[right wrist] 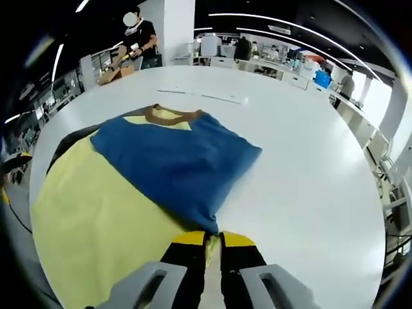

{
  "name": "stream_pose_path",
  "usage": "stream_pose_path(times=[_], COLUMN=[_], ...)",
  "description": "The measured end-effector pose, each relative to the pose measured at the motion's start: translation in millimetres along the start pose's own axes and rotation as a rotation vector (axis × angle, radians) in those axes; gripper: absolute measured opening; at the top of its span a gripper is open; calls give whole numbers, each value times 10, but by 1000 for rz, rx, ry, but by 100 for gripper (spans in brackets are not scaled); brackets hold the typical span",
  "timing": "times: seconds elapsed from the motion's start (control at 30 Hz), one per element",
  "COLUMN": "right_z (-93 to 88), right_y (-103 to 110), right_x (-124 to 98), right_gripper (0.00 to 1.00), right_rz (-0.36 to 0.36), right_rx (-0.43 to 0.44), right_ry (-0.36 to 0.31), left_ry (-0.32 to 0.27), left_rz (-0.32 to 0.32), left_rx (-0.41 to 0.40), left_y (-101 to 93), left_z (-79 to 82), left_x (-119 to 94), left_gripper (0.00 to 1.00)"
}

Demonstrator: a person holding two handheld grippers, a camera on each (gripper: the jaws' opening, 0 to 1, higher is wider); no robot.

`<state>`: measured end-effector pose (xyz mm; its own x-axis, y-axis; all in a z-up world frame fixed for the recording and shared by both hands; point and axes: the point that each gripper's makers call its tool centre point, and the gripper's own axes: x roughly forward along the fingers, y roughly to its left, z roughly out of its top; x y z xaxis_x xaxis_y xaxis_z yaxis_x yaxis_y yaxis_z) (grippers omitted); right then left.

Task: Fold the garment on the visible template until the final outline fits inside the template.

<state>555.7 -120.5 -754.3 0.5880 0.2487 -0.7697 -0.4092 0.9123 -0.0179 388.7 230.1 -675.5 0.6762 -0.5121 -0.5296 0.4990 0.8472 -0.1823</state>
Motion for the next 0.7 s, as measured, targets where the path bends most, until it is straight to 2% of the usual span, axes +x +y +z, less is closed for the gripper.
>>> stream_pose_path(times=[0.27, 0.7], right_z=[4, -5], right_y=[30, -77], right_x=[-47, -64], right_gripper=[0, 0], right_rz=[2, 5], right_rx=[3, -7], right_ry=[1, 7], left_ry=[8, 16], left_rz=[1, 9], left_rx=[1, -4], left_y=[-2, 39], left_z=[-9, -31], left_x=[11, 6], left_gripper=[97, 96])
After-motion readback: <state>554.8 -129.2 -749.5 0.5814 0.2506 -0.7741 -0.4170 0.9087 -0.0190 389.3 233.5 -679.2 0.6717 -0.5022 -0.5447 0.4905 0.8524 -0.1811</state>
